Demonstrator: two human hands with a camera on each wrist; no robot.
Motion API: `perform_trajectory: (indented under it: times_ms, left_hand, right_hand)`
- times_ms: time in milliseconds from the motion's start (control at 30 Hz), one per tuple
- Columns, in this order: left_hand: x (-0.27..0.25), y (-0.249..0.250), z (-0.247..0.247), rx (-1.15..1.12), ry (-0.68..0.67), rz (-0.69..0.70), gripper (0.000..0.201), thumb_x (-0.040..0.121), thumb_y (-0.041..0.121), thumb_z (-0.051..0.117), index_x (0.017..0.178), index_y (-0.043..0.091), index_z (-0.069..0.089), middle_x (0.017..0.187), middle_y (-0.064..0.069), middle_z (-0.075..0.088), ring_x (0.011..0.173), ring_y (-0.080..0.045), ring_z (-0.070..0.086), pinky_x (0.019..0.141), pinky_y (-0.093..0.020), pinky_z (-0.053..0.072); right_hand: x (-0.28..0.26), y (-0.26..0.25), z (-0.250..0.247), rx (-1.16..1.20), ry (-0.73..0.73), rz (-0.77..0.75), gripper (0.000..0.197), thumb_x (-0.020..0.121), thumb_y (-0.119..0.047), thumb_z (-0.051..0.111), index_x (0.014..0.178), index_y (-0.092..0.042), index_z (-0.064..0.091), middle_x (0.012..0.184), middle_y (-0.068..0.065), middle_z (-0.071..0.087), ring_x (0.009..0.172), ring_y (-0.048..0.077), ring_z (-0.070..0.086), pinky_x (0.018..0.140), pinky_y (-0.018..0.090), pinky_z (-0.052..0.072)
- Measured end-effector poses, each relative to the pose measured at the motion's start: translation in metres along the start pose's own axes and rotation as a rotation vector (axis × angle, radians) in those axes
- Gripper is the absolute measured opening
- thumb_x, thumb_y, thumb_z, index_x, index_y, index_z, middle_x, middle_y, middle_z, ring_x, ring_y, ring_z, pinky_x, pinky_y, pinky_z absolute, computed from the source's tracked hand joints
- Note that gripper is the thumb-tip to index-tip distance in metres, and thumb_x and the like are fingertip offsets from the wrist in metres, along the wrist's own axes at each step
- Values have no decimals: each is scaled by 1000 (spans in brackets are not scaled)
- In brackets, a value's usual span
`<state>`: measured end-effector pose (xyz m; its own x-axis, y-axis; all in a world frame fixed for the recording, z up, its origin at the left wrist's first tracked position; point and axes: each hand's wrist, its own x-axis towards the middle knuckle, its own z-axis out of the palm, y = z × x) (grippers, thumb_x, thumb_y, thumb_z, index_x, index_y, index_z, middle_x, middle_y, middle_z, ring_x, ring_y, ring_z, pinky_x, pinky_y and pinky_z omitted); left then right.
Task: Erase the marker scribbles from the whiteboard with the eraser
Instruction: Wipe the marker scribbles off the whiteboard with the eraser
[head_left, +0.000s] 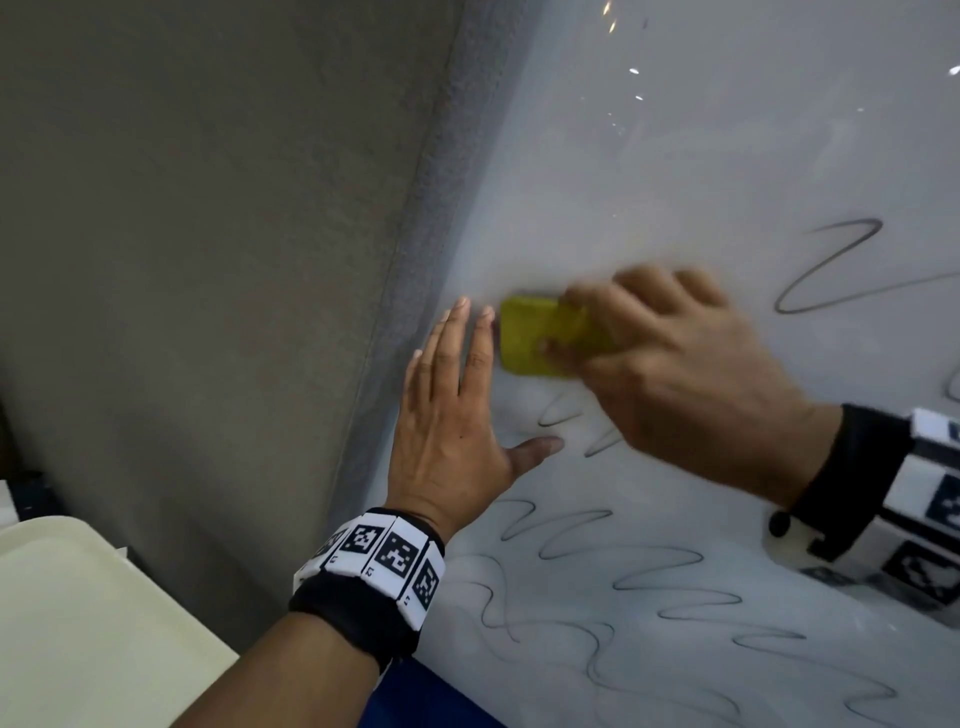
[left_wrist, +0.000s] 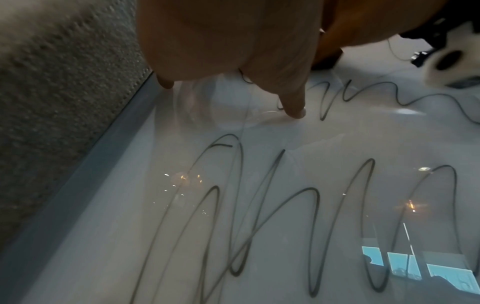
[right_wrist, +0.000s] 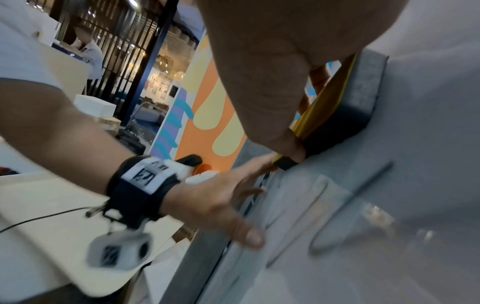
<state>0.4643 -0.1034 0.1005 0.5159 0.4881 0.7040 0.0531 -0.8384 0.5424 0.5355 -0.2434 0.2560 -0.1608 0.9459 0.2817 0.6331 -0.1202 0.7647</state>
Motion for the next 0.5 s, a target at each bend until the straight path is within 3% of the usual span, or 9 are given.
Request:
perform_trajectory:
  times_ms: [133, 333, 433, 500]
  left_hand:
    - [-3, 0, 3, 7, 10, -18, 119, 70, 84, 56, 155, 14, 11, 164, -9, 9, 150, -23, 12, 118, -50, 27]
    - [-5, -1, 4, -5, 13, -30, 121, 69, 83, 59, 156, 14, 10, 163, -10, 10, 150, -24, 14, 116, -52, 29]
    - [-7, -2, 8, -12, 42, -34, 119, 70, 83, 57, 155, 12, 15, 162, -12, 12, 149, -24, 16, 117, -50, 29]
    - [-8, -2, 10, -28, 46, -46, 119, 69, 82, 58, 154, 11, 16, 162, -11, 12, 150, -23, 13, 118, -47, 26]
  right_hand:
    - [12, 3, -1, -26, 111, 130, 25, 93, -24, 64, 117, -27, 71, 126, 12, 60, 104, 38, 56, 79, 44, 36]
    - [-15, -28, 17, 7, -111, -34, 37, 80, -20, 73, 117, -27, 71, 120, 10, 59, 97, 35, 55, 75, 44, 44]
    - [6, -8, 5, -2, -14, 18, 24, 85, -23, 71, 109, -28, 74, 121, 9, 60, 101, 36, 55, 77, 43, 38]
    - [19, 4, -2, -32, 67, 89, 24, 92, -24, 64, 114, -29, 72, 124, 10, 60, 103, 37, 56, 78, 43, 35]
